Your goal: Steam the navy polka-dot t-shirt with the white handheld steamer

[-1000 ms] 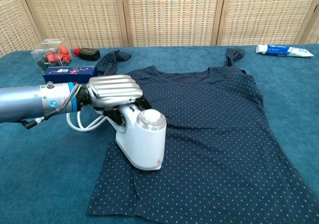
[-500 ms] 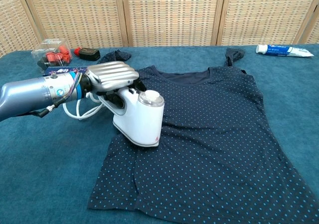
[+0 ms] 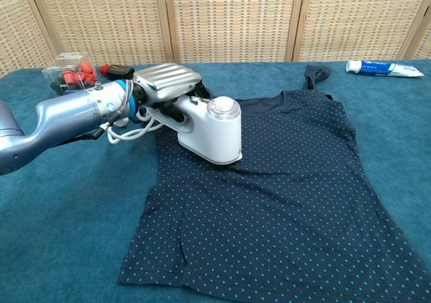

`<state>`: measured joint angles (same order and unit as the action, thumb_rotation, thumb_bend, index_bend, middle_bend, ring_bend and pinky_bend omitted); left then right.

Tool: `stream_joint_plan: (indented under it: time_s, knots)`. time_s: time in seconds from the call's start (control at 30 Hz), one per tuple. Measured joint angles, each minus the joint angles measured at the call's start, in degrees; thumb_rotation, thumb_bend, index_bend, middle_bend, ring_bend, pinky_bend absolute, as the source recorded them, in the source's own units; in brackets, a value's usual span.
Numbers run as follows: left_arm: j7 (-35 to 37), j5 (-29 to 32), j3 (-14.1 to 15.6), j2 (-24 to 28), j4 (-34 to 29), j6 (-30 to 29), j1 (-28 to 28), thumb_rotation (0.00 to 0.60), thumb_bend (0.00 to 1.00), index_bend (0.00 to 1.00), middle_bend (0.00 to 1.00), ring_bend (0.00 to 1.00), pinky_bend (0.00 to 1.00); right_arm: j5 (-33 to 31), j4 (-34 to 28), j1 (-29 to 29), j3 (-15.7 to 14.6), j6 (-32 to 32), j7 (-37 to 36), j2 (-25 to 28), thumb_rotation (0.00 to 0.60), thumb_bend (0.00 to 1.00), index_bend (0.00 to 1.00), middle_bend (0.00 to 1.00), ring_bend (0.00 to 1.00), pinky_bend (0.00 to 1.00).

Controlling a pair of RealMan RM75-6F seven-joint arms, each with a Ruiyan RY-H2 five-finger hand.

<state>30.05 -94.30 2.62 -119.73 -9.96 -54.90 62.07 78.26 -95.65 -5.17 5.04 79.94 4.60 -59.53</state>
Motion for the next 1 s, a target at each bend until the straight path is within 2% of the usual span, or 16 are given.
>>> stream_joint_plan:
  time_s: [0.4,1.0]
  knots:
    - [-0.22,-0.38,1.02,-2.13,0.03,1.27,-0.18,0.600,0.68,1.00,0.92,0.83,1.00,-0.35,0.22,-0.03,0.10,-0.24,-0.41,0.14,0.600,0.00,0.06,0.00,0.00,0.00]
    - [5.18,-5.71,6.43,-2.64,-3.39,-6.50,-1.76,0.600,0.68,1.00,0.92,0.83,1.00,0.20,-0.16,0.08,-0.11,0.20,0.22,-0.04,0.600,0.00,0.06,0.00,0.00,0.00]
